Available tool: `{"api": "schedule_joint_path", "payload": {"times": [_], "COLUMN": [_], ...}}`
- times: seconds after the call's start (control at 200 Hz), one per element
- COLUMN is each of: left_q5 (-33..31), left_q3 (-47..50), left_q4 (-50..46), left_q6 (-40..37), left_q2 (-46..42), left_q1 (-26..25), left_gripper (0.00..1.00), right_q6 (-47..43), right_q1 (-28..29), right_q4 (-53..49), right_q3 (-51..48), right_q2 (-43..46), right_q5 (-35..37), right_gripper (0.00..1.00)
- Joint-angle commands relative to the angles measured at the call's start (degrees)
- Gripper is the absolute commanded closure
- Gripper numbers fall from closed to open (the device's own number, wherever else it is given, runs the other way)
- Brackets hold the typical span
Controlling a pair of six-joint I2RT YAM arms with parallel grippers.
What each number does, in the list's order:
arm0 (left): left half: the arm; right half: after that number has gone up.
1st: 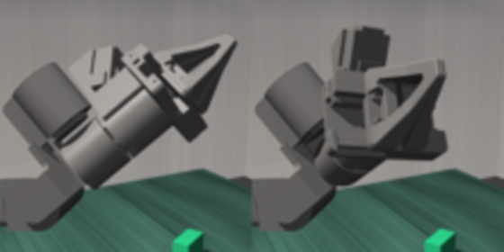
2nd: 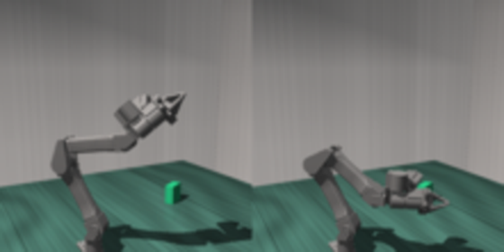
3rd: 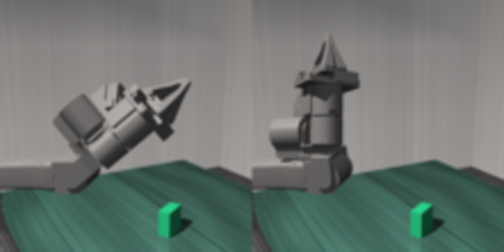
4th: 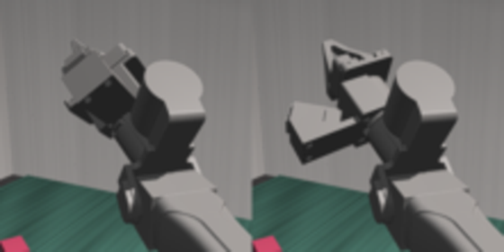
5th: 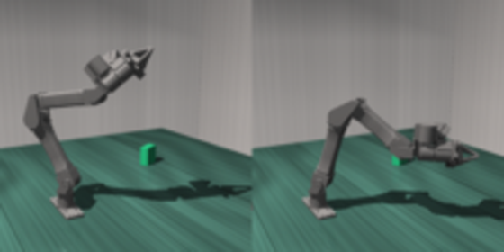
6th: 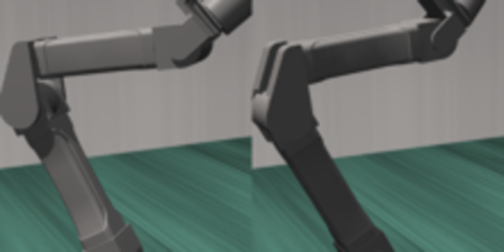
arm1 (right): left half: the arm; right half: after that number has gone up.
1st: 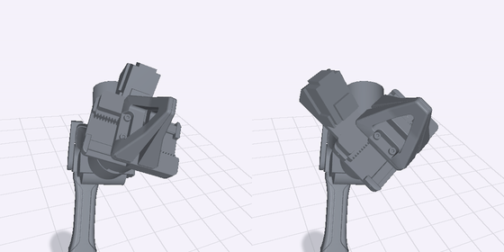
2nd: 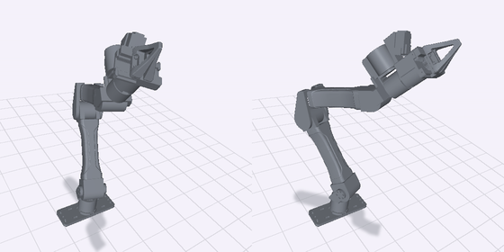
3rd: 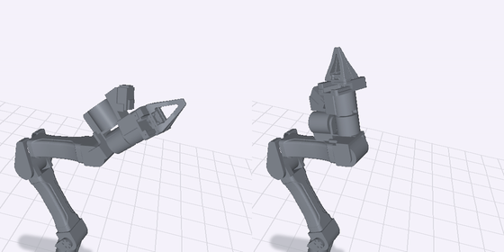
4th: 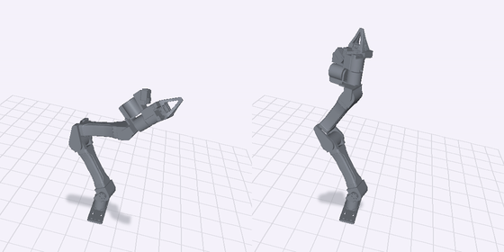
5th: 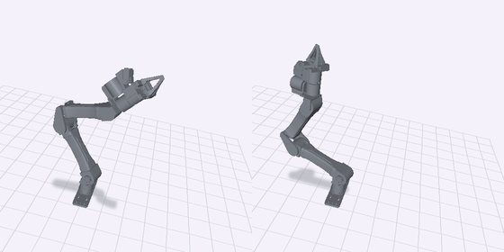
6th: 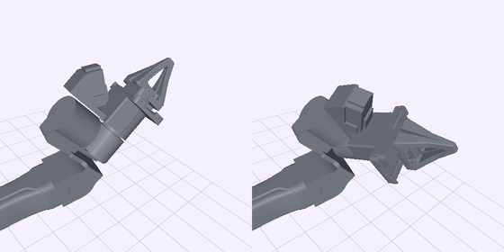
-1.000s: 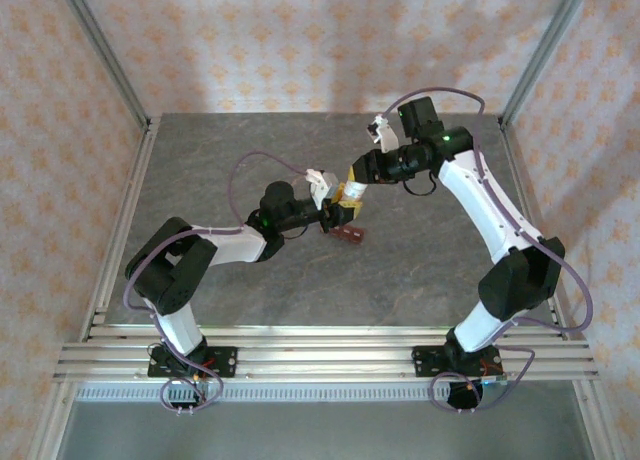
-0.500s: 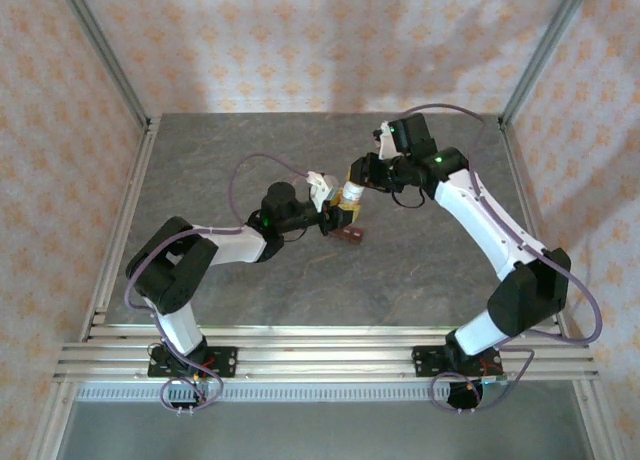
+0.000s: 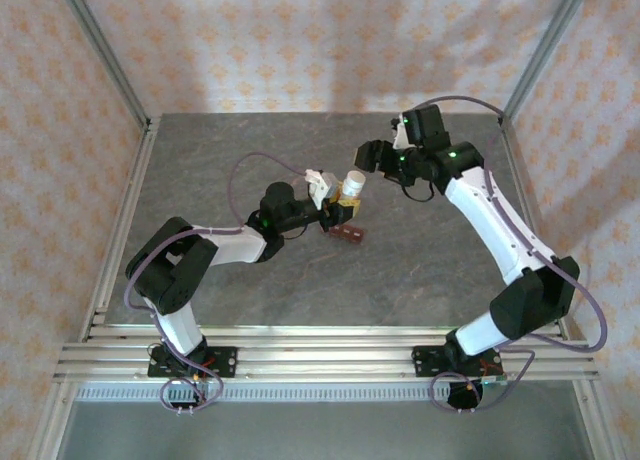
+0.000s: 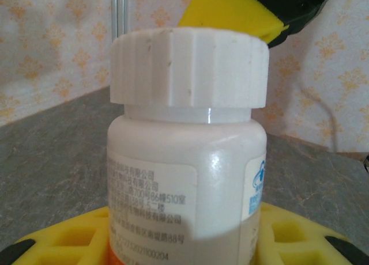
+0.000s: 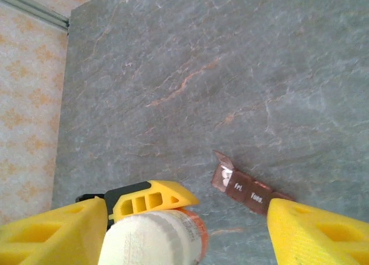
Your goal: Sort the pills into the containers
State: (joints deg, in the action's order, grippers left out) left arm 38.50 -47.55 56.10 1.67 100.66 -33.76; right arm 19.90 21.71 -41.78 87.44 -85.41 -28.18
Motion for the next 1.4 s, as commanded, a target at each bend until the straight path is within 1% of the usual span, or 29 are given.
{"api": "schedule_joint_path", "payload": {"times": [0.0, 0.105, 0.21, 0.516, 0.746, 0.996, 1.076, 1.266, 1.391], "left_q5": [0.45, 1.32, 1.82, 2.79, 2.96, 3.00, 2.99, 2.91, 2.75], "left_q3": [-1.36, -1.58, -1.80, -2.37, -2.50, -2.46, -2.51, -2.31, -2.33], "left_q4": [4.07, 4.11, 4.44, 5.26, 5.39, 5.60, 5.60, 6.09, 6.14], "left_q6": [0.56, 1.29, 2.29, 4.15, 4.18, 4.39, 4.30, 4.39, 4.31], "left_q2": [-1.14, -1.25, -1.01, -1.07, -1.12, -1.51, -1.61, -1.62, -1.63], "left_q1": [-0.21, -0.17, -0.15, -0.26, -0.34, -0.30, -0.34, -0.35, -0.34], "left_gripper": [1.00, 1.00, 1.00, 1.00, 1.00, 1.00, 1.00, 1.00, 1.00], "right_q6": [-7.99, -11.53, -12.13, -12.26, -11.92, -11.47, -11.46, -10.64, -6.60], "right_q1": [0.15, 0.10, 0.49, 1.97, 2.82, 2.95, 2.99, 3.33, 3.45], "right_q4": [0.63, 2.32, 3.77, 5.04, 5.33, 5.48, 5.48, 5.89, 6.54], "right_q3": [-0.49, -2.69, -3.81, -3.91, -3.31, -3.24, -3.39, -4.34, -5.12], "right_q2": [3.52, 4.42, 4.27, 2.01, 0.72, -0.02, -0.15, -0.10, 0.23], "right_q5": [-3.75, -7.90, -10.60, -9.69, -9.87, -9.94, -10.12, -9.97, -7.70], "right_gripper": [0.26, 0.25, 0.25, 0.25, 0.29, 0.41, 0.43, 0.59, 0.69]}}
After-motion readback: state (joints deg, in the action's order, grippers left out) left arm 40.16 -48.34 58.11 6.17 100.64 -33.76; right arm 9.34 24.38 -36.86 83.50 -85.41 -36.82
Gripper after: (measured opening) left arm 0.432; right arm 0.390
